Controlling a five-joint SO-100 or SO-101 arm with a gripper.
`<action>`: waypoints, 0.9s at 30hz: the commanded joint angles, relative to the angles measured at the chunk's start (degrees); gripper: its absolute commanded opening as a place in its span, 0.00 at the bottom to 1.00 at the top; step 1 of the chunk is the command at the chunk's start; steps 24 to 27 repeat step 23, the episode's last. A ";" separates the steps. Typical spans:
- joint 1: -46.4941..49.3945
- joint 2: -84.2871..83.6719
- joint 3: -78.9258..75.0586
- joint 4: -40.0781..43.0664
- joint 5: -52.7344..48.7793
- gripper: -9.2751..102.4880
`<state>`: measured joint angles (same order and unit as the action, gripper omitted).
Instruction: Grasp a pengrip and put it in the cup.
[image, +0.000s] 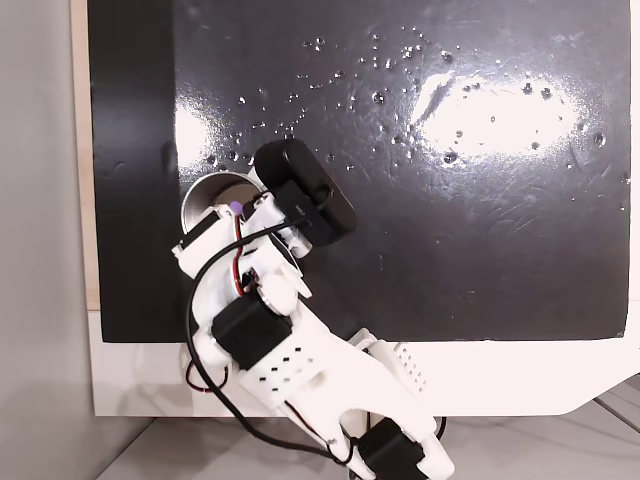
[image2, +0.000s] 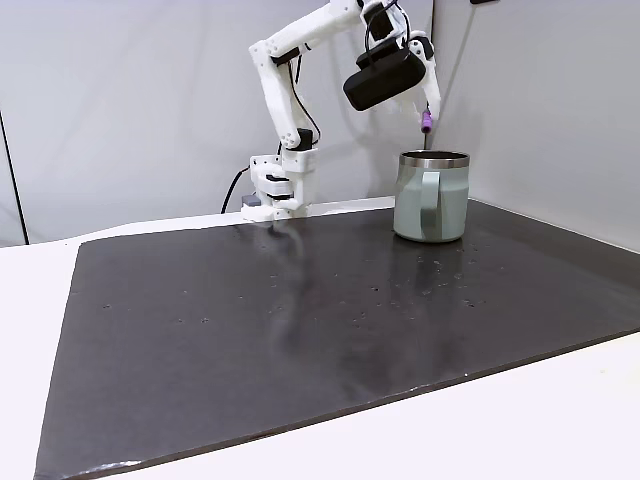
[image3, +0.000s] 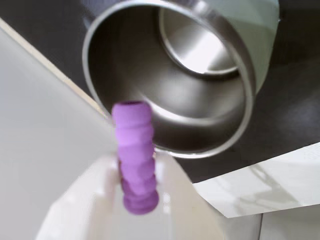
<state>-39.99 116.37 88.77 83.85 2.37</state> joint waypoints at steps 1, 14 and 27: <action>-0.79 -2.20 -4.04 -1.85 1.58 0.08; -1.67 -3.25 -4.22 -1.41 2.29 0.33; -2.29 -0.53 -4.13 -0.62 -9.93 0.33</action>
